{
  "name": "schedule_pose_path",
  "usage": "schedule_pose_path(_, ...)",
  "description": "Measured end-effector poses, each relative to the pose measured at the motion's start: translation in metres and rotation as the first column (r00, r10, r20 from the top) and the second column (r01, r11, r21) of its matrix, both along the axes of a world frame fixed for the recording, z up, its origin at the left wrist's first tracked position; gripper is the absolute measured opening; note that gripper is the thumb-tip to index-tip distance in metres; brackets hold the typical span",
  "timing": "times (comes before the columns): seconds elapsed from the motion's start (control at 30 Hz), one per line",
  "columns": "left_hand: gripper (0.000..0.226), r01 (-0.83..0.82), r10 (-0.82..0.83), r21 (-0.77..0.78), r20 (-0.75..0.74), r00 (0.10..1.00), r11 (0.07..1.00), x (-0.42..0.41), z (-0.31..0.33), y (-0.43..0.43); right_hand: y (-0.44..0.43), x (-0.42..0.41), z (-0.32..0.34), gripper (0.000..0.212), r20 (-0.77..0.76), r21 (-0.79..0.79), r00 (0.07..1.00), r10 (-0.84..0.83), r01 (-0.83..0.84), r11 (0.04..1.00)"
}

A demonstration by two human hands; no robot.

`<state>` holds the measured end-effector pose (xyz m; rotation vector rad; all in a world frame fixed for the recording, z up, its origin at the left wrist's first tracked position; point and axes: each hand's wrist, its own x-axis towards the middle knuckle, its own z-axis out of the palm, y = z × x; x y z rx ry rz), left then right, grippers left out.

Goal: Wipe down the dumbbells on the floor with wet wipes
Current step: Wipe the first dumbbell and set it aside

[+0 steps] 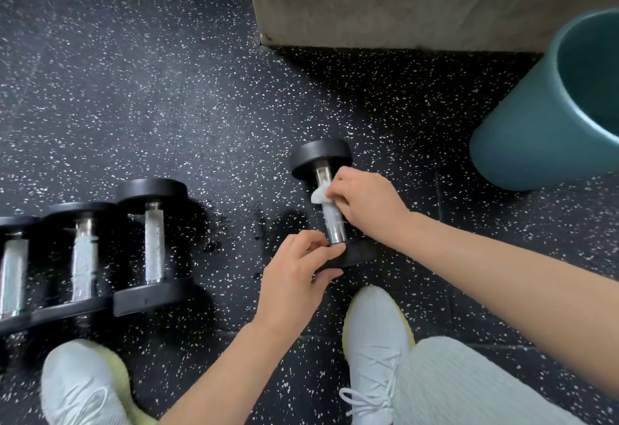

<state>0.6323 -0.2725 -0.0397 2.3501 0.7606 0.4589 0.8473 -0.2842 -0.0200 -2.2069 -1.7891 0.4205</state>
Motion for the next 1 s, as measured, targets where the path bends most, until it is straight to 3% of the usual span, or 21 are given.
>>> schedule_pose_path(0.17, 0.051, 0.081, -0.081, 0.01, -0.029, 0.996, 0.997, 0.003, 0.002, -0.005, 0.018, 0.009, -0.007, 0.014, 0.013, 0.057, 0.995, -0.1, 0.099, 0.993)
schedule_pose_path(0.43, 0.047, 0.137, -0.134, 0.049, -0.051, 0.99, 0.989, 0.024, -0.001, -0.009, -0.015, 0.011, -0.001, 0.01, 0.051, 0.002, 0.997, 0.05, -0.05, 0.999)
schedule_pose_path(0.6, 0.045, 0.053, -0.053, -0.03, -0.013, 0.998, 0.998, 0.024, 0.003, -0.012, 0.014, 0.019, -0.006, 0.012, 0.104, 0.042, 0.993, -0.06, 0.055, 0.998)
schedule_pose_path(0.73, 0.074, -0.147, 0.137, -0.131, -0.084, 0.987, 0.98, 0.017, 0.003, -0.004, 0.008, 0.018, -0.008, 0.01, 0.088, 0.031, 0.993, -0.079, 0.077, 0.997)
schedule_pose_path(0.83, 0.085, -0.151, 0.137, -0.118, -0.12, 0.983, 0.981, 0.016, 0.001, 0.002, -0.009, 0.013, -0.007, 0.007, 0.071, 0.008, 0.998, 0.003, -0.003, 1.0)
schedule_pose_path(1.0, 0.081, -0.163, 0.147, -0.109, -0.139, 0.979, 0.981, 0.024, 0.0, 0.001, -0.007, 0.019, -0.005, 0.009, 0.074, 0.002, 0.997, 0.012, -0.013, 1.0)
